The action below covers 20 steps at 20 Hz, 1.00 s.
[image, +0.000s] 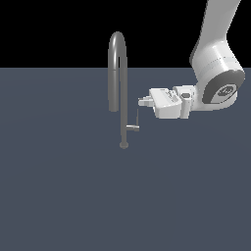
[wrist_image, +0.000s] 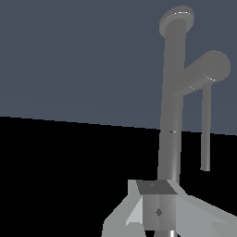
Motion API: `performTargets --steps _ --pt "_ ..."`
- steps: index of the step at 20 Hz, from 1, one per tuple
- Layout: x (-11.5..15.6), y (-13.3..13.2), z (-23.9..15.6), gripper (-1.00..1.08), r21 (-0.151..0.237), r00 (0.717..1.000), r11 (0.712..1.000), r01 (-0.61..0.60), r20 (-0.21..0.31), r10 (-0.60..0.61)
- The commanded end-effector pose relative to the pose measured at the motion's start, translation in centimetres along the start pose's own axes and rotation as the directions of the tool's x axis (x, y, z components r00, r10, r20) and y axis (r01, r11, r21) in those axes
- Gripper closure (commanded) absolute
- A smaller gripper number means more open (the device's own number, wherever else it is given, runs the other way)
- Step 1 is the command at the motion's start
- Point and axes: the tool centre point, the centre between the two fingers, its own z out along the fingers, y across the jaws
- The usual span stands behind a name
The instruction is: Turn on the faucet by rotating a designated handle.
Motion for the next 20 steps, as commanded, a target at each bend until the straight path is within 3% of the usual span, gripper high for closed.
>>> performTargets --steps 1,8,20 --pt "1.2 0.0 0.3 1.08 0.033 0.999 0.999 -0.035 0.031 0.034" --pt "3.0 0.2 1.0 1.08 0.079 0.993 0.993 -0.09 0.078 0.084" --pt "2.8 0.5 1.1 1.08 0.077 0.994 0.993 -0.087 0.077 0.081"
